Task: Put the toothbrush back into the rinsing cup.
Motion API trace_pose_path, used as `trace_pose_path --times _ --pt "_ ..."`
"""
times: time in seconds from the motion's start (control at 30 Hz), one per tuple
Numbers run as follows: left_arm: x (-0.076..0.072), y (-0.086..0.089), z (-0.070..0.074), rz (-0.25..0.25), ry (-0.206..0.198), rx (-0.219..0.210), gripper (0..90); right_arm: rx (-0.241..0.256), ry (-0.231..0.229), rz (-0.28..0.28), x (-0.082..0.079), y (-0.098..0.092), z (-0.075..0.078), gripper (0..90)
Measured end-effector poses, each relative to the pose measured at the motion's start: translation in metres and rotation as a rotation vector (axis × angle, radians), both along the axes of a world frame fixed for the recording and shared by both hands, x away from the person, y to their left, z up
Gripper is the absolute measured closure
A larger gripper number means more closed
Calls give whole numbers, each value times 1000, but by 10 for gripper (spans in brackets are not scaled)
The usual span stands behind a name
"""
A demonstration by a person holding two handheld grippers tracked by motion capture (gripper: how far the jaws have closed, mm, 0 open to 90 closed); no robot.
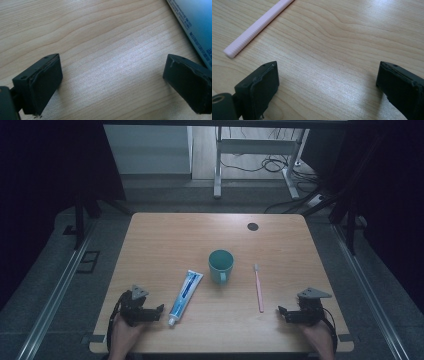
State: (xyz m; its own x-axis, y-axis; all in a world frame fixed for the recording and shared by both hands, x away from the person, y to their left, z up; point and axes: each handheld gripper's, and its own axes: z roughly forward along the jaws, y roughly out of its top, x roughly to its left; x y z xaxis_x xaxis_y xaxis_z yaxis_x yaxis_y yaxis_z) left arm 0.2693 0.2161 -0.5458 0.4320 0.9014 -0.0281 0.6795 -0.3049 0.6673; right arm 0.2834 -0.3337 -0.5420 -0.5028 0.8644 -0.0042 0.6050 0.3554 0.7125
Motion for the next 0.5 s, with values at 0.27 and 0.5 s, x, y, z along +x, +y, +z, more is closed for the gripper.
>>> trace_pose_path --times 0.27,0.5 --pt "0 0 0 3 0 0 26 0 0 0 0 0 0 43" --pt "0 0 0 3 0 0 26 0 -1 -8 -1 0 0 46"
